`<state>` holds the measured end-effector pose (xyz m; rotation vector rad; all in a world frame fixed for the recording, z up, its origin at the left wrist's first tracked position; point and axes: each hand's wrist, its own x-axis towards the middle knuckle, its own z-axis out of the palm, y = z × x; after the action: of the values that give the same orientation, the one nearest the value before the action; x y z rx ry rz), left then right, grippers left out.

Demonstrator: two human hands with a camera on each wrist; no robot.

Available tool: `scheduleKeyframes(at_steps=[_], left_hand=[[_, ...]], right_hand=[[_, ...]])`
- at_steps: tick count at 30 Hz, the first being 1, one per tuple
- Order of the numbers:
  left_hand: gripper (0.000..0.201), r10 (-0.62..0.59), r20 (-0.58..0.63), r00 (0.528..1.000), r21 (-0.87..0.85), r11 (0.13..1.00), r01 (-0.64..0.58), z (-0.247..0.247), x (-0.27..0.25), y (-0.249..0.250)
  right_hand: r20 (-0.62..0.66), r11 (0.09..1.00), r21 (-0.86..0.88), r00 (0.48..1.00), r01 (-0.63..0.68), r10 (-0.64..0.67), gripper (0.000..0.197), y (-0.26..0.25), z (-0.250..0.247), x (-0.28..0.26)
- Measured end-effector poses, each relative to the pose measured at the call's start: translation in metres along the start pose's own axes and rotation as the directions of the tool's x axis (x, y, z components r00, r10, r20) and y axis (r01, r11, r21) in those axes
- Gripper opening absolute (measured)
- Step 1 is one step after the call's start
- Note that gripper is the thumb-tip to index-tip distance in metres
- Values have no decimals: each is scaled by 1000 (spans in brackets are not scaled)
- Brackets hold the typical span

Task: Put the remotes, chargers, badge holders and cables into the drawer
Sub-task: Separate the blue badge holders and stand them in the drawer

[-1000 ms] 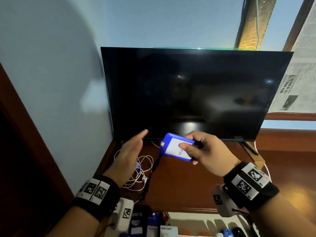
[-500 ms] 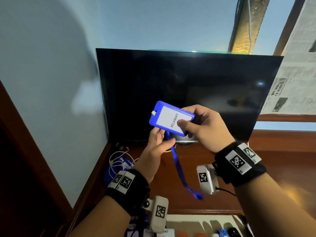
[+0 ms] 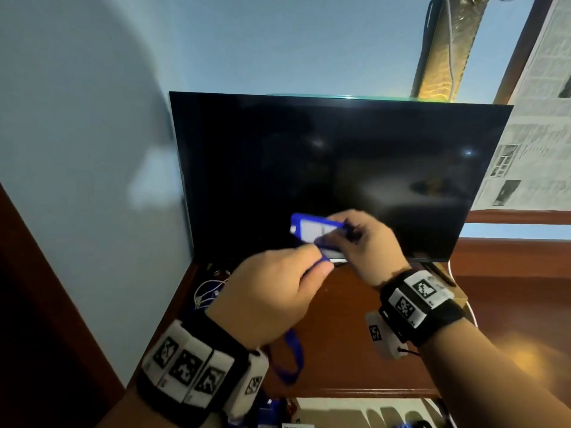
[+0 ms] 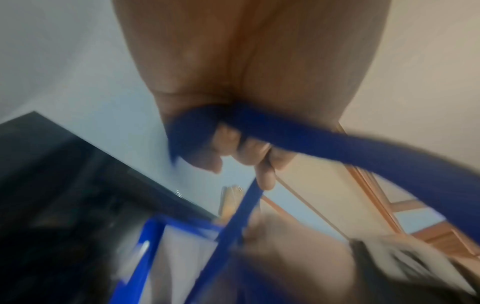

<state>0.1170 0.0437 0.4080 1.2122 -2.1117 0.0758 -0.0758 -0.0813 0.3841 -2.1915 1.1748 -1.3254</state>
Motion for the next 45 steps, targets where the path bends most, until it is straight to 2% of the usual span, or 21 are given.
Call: scheduleKeyframes(at_steps=[3,4,6,10,12,15,17,20,21,23,25,27,28,29,32,33,35,37,40,43,45], left_hand=[[34,-48,-31,998,80,995,51,-14,28,-25],[32,-82,-30,996,72,994,84,-16,34,-37],[29,-178,1,984,32,984,177,-13,42,-65],[27,-337,153,929,-87,932,353,10,31,-109],[36,-361,201,911,-172,902,396,24,16,-110],[41,-327,233,916,-230,897,378,46,-9,-94],[42,-309,232,922,-299,880,370,53,-24,-75],[33,-267,211,940,-387,860,332,52,-39,-51],[30,-238,192,952,-386,873,297,48,-41,-45],[29,-158,122,980,-323,927,190,40,-38,-43],[31,-111,56,992,-186,975,119,31,-29,-49],[28,-146,73,987,-76,986,151,24,-19,-61],[25,-194,118,974,-65,977,203,22,-15,-68],[22,-254,186,949,-85,958,273,20,-16,-74],[13,-393,395,831,-252,823,509,23,-27,-89],[21,-412,424,807,-273,791,548,25,-32,-91],[28,-460,447,767,-323,717,618,33,-46,-90],[14,-498,467,731,-443,584,680,45,-62,-86],[14,-580,412,702,-551,455,699,71,-86,-80],[22,-703,353,617,-628,311,714,87,-107,-75],[22,-751,358,554,-630,243,737,95,-119,-70]], right_hand=[[322,999,49,946,17,-32,22,0,13,-24],[391,996,90,920,4,-39,21,-3,15,-32],[413,987,162,907,14,-80,18,-10,13,-43],[252,940,341,961,22,-114,18,-21,-1,-44],[142,905,424,986,18,-87,16,-25,-9,-39],[-31,886,465,999,4,12,14,-27,-14,-27],[-121,911,412,989,-24,81,14,-21,-13,-20],[-172,994,95,982,-61,77,14,-1,-6,-15],[-121,998,0,991,-61,61,14,5,-1,-17],[110,994,-114,994,-7,20,16,14,9,-28],[411,985,-128,910,114,-52,16,14,18,-45],[589,981,-80,802,175,-95,17,9,24,-62],[605,987,-42,790,157,-100,17,7,26,-66],[588,993,17,802,115,-103,18,4,28,-70],[470,966,244,881,-81,-45,17,2,33,-75],[437,944,301,899,-137,-9,16,2,36,-78],[359,897,390,932,-208,60,15,5,47,-86],[283,857,438,947,-270,153,19,10,60,-94],[243,836,406,925,-369,291,22,15,84,-107],[210,855,292,901,-428,380,23,16,102,-121],[239,831,259,866,-492,439,25,19,112,-130]])
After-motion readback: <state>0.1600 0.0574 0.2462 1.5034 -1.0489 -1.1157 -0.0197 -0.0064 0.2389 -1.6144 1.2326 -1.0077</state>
